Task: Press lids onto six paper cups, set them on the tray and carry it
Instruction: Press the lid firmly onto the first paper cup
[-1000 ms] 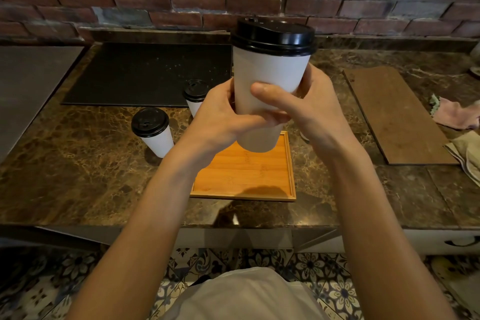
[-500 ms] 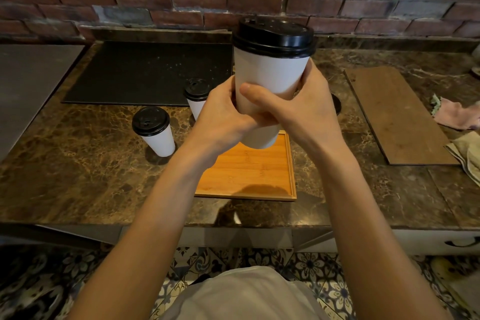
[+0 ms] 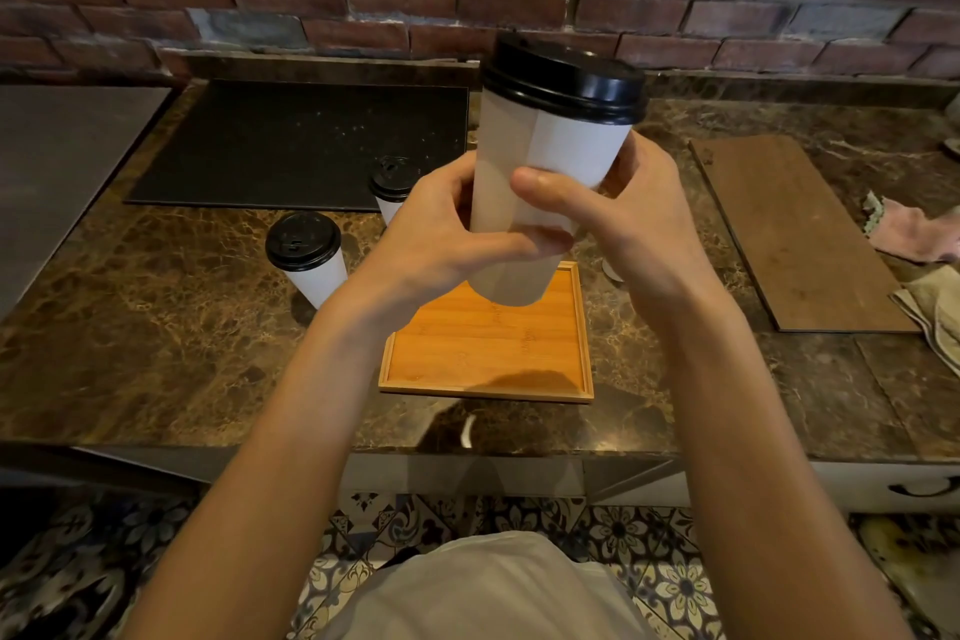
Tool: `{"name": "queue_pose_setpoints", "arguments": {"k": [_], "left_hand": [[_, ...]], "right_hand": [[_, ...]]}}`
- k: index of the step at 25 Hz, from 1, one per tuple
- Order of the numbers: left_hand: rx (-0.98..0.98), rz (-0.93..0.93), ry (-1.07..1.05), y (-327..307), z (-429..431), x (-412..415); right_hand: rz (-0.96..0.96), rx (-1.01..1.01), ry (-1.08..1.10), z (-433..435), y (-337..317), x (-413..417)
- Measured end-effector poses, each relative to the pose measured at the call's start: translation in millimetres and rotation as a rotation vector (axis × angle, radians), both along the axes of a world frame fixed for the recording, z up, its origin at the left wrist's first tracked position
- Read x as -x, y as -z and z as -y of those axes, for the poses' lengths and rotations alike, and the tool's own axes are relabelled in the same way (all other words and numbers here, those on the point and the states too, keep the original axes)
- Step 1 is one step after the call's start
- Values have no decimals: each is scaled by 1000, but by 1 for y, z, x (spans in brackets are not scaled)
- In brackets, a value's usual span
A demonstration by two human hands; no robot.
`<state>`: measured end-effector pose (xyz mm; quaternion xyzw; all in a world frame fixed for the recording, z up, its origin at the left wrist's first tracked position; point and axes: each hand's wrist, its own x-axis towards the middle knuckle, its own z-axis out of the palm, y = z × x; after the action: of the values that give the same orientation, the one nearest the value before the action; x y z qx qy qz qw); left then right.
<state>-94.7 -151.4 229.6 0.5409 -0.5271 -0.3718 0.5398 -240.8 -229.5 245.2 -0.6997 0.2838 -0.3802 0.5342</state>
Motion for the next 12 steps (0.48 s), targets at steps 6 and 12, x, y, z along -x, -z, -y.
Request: {"name": "queue_pose_setpoints", "arguments": {"k": [6, 12], "left_hand": [[-28, -52, 74, 16, -5, -11], [-74, 135, -162, 78, -26, -49]], "right_hand": [[-21, 65, -24, 0, 9, 1], [-51, 152, 15, 1, 38, -4]]}}
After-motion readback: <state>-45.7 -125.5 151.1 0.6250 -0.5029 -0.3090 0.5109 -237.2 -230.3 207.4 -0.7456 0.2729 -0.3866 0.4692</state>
